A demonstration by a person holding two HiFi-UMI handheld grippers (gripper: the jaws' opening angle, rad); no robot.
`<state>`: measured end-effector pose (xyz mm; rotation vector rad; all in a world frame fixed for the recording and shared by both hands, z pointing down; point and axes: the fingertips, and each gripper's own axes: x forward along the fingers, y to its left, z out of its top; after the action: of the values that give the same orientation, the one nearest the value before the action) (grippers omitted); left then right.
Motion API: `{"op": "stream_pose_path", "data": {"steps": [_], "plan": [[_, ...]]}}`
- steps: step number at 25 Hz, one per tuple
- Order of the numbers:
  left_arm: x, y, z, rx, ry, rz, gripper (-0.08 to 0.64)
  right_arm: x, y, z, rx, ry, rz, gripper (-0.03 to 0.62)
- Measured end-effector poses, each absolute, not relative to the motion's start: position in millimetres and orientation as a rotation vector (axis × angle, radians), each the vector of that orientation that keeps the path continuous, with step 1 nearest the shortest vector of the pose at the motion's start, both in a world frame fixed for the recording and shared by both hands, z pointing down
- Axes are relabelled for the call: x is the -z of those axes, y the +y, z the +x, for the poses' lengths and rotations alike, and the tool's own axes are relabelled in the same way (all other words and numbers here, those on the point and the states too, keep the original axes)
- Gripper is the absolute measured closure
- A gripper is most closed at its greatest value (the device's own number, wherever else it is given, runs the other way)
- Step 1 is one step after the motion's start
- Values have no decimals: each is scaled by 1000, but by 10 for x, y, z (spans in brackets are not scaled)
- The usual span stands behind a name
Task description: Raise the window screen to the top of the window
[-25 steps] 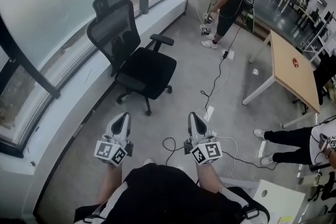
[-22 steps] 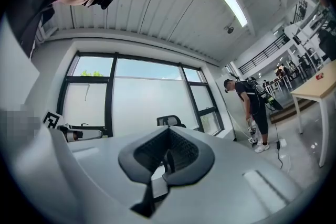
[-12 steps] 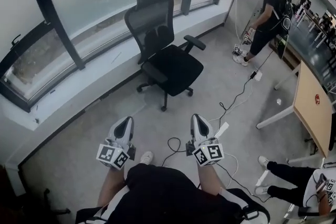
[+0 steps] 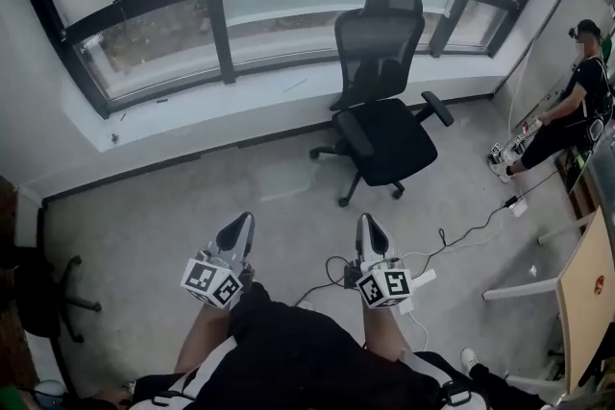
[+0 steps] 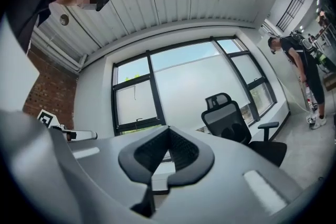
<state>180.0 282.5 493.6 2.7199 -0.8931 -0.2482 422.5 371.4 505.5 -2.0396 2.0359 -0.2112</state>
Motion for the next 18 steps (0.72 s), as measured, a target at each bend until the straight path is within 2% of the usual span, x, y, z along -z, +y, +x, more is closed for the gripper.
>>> {"op": "stream_pose_path", "data": {"steps": [9,18], "plan": [[-4765,2203,882,318,-1119,2682,557,-4897,2800,3446,185,2176,-1874,589],[-4994,1639,-118,350,-1366,2550,557,-4974,1912,2702,209,2329,-1743,589]]}}
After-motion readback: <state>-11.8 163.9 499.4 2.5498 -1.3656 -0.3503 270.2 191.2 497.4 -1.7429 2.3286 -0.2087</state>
